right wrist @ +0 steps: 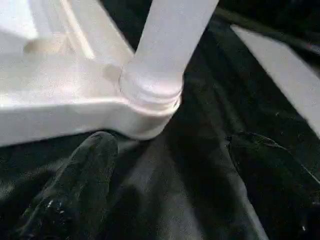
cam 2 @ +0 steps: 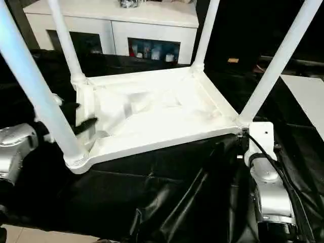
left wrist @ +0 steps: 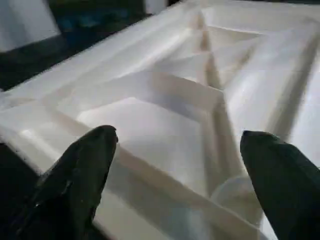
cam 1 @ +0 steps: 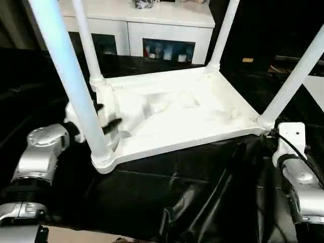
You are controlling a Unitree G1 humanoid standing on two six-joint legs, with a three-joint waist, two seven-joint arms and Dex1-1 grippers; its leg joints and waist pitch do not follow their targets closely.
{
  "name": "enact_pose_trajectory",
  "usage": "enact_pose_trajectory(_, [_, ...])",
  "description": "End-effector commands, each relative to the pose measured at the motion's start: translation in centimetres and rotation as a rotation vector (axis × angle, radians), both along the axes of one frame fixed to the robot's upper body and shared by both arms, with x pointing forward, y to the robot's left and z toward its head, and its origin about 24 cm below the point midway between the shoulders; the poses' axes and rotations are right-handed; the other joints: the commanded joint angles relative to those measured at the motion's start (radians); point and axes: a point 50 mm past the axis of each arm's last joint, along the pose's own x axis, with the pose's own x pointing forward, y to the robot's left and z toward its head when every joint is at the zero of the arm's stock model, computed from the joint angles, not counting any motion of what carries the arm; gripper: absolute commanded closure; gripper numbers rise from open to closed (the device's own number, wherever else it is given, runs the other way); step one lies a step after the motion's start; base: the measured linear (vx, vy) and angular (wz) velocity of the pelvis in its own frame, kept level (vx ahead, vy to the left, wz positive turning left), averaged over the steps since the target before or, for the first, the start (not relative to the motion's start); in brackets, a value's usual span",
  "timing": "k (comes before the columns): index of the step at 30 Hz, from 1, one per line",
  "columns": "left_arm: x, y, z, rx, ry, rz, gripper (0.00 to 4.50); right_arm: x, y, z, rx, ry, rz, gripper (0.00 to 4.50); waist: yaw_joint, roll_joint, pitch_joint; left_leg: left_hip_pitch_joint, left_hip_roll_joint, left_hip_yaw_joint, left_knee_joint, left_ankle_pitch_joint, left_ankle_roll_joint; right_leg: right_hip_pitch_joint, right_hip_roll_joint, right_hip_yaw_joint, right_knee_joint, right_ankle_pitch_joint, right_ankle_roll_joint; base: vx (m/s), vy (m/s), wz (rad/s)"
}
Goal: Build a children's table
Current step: Rotate table base
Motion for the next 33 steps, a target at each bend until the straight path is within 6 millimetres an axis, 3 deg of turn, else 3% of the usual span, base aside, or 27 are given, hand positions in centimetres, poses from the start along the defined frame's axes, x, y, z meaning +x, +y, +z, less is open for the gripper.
enact_pose_trajectory(1, [-0.3,-0.5,-0.7,0.04,0.042,-0.073,0.02,0.3,1.3,-1.2,0.047,0.047,0.069,0.54,0.004,0.011,-0.057,0.029,0.063,-0.038,-0.084,-0.305,-0.013,0.028,-0.047,0.025,-0.069,-0.16,-0.226,0.0,0.0,0.0])
enact_pose_trajectory(4, [-0.8,-0.6,-1.5,0.09,0.083,-0.116,0.02,0.9,2.4,-1.9,0.058,0.082,0.126,0.54,0.005,0.009,-0.056,0.031,0.066,-0.036,-0.084,-0.317,-0.02,0.025,-0.048,0.028,-0.07,-0.172,-0.228,0.0,0.0,0.0])
enact_pose_trajectory(7, [-1.3,-0.7,-1.8,0.106,0.108,-0.142,0.02,1.6,3.3,-2.3,0.064,0.098,0.164,0.54,0.002,0.003,-0.057,0.027,0.066,-0.037,-0.084,-0.287,-0.017,0.03,-0.049,0.026,-0.063,-0.144,-0.234,0.0,0.0,0.0])
enact_pose_trajectory(8, [-1.7,-0.8,-1.8,0.117,0.122,-0.164,0.02,2.1,4.0,-2.5,0.081,0.108,0.182,0.54,0.002,0.007,-0.057,0.026,0.067,-0.037,-0.085,-0.278,-0.017,0.031,-0.05,0.026,-0.063,-0.143,-0.236,0.0,0.0,0.0])
enact_pose_trajectory(9, [-1.7,-0.8,-1.8,0.117,0.122,-0.164,0.02,2.1,4.0,-2.5,0.081,0.108,0.182,0.54,0.0,0.0,-0.058,0.026,0.068,-0.037,-0.085,-0.278,-0.015,0.031,-0.051,0.025,-0.061,-0.145,-0.239,0.0,0.0,0.0])
enact_pose_trajectory(11, [-2.0,-1.2,-1.4,0.092,0.114,-0.166,0.02,2.7,4.9,-2.7,0.102,0.114,0.22,0.54,0.003,0.006,-0.057,0.032,0.068,-0.034,-0.082,-0.281,-0.013,0.026,-0.05,0.028,-0.064,-0.149,-0.244,0.0,0.0,0.0])
enact_pose_trajectory(13, [-2.1,-1.3,-1.2,0.069,0.103,-0.156,0.02,3.1,5.6,-2.6,0.128,0.107,0.245,0.54,0.007,0.001,-0.057,0.031,0.068,-0.032,-0.082,-0.271,-0.012,0.027,-0.049,0.027,-0.062,-0.133,-0.248,0.0,0.0,0.0])
enact_pose_trajectory(16, [-2.2,-1.6,-1.1,0.046,0.091,-0.145,0.02,3.5,6.5,-2.5,0.167,0.093,0.271,0.54,0.003,0.004,-0.054,0.028,0.067,-0.035,-0.086,-0.297,-0.018,0.028,-0.048,0.026,-0.065,-0.174,-0.244,0.0,0.0,0.0])
enact_pose_trajectory(17, [-2.4,-2.1,-1.1,0.027,0.077,-0.136,0.02,4.3,7.9,-2.3,0.203,0.079,0.318,0.54,0.002,-0.001,-0.055,0.031,0.07,-0.035,-0.086,-0.312,-0.023,0.026,-0.051,0.027,-0.065,-0.191,-0.238,0.0,0.0,0.0])
enact_pose_trajectory(18, [-2.4,-2.1,-1.1,0.027,0.077,-0.136,0.02,4.3,7.9,-2.3,0.203,0.079,0.318,0.54,-0.002,0.0,-0.052,0.023,0.069,-0.04,-0.09,-0.323,-0.029,0.031,-0.053,0.024,-0.066,-0.223,-0.233,0.0,0.0,0.0])
enact_pose_trajectory(21, [-2.7,-2.7,-1.1,0.017,0.063,-0.131,0.02,4.8,9.4,-2.0,0.222,0.066,0.366,0.54,-0.002,0.0,-0.052,0.031,0.069,-0.039,-0.09,-0.36,-0.041,0.02,-0.05,0.026,-0.073,-0.274,-0.211,0.0,0.0,0.0])
enact_pose_trajectory(22, [-2.7,-2.8,-1.1,0.017,0.062,-0.131,0.02,4.8,9.5,-2.0,0.222,0.066,0.368,0.54,-0.005,0.0,-0.05,0.028,0.069,-0.041,-0.092,-0.367,-0.045,0.02,-0.051,0.026,-0.074,-0.28,-0.209,0.0,0.0,0.0])
enact_pose_trajectory(24, [-2.8,-4.3,-1.1,0.005,0.04,-0.125,0.02,5.0,11.5,-2.0,0.243,0.066,0.43,0.54,-0.005,-0.005,-0.051,0.03,0.069,-0.039,-0.091,-0.366,-0.042,0.017,-0.05,0.027,-0.076,-0.286,-0.202,0.0,0.0,0.0])
enact_pose_trajectory(27, [-2.8,-6.1,-1.0,-0.025,0.022,-0.135,0.02,4.9,13.4,-1.9,0.265,0.064,0.493,0.54,-0.005,-0.003,-0.052,0.03,0.071,-0.039,-0.091,-0.359,-0.041,0.016,-0.049,0.028,-0.074,-0.267,-0.204,0.0,0.0,0.0])
enact_pose_trajectory(29, [-2.8,-7.0,-1.0,-0.041,0.017,-0.143,0.02,4.8,14.2,-1.8,0.275,0.06,0.517,0.54,-0.007,-0.002,-0.053,0.025,0.07,-0.039,-0.091,-0.341,-0.035,0.019,-0.049,0.029,-0.071,-0.232,-0.208,0.0,0.0,0.0])
enact_pose_trajectory(33, [-1.9,-9.6,-0.9,-0.068,-0.014,-0.119,0.02,4.7,16.0,-1.6,0.296,0.054,0.573,0.54,-0.007,-0.002,-0.055,0.027,0.069,-0.035,-0.088,-0.323,-0.028,0.019,-0.045,0.029,-0.073,-0.195,-0.212,0.0,0.0,0.0])
